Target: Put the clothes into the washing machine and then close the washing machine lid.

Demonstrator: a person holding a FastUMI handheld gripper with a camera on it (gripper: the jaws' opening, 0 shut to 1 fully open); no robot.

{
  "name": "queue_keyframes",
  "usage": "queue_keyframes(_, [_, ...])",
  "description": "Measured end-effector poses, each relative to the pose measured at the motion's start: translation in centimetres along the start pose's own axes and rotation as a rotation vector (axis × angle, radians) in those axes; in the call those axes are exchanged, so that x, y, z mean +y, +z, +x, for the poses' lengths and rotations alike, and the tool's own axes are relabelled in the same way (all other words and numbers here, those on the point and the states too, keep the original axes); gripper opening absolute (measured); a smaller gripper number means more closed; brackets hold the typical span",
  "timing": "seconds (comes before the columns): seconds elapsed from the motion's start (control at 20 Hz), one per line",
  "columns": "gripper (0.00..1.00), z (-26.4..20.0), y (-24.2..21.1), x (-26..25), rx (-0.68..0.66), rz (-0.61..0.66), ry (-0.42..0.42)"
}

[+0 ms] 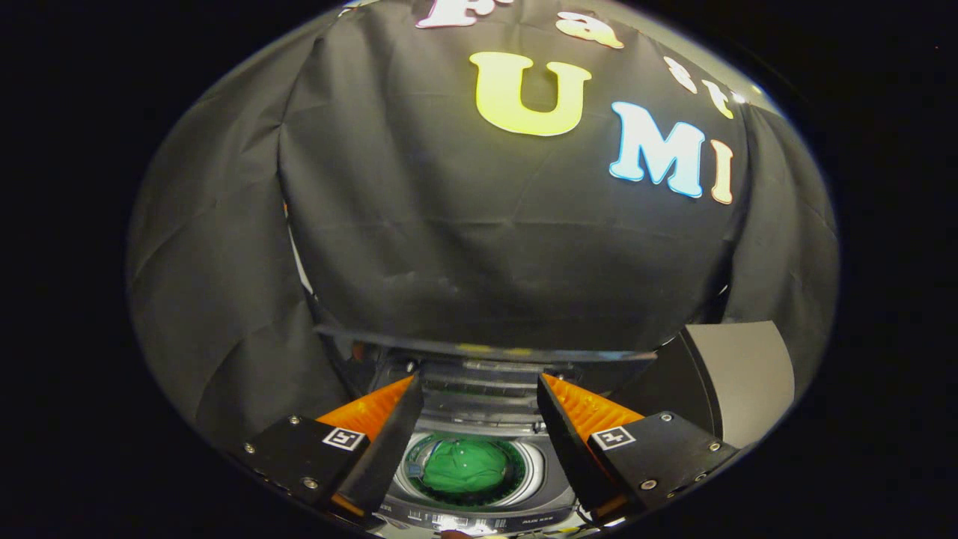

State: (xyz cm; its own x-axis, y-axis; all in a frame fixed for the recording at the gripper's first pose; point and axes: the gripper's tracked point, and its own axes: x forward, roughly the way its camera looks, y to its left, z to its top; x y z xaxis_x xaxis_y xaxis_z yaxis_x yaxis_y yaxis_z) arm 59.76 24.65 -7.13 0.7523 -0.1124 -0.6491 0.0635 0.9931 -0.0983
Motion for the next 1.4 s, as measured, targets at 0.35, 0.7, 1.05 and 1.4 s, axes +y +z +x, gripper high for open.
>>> queue_keyframes(0.35, [0.94, 6.1, 2.5, -3.9, 0.054, -0.021, -0.049])
queue_keyframes(0.7, [0.95, 10.4, 2.3, -5.7, 0.138, 0.029, -0.041])
queue_keyframes(1.05, [0.95, 12.1, -0.6, -4.1, 0.179, 0.106, 0.033])
queue_keyframes(1.4, [0.95, 10.9, -1.5, -3.7, 0.155, 0.103, 0.023])
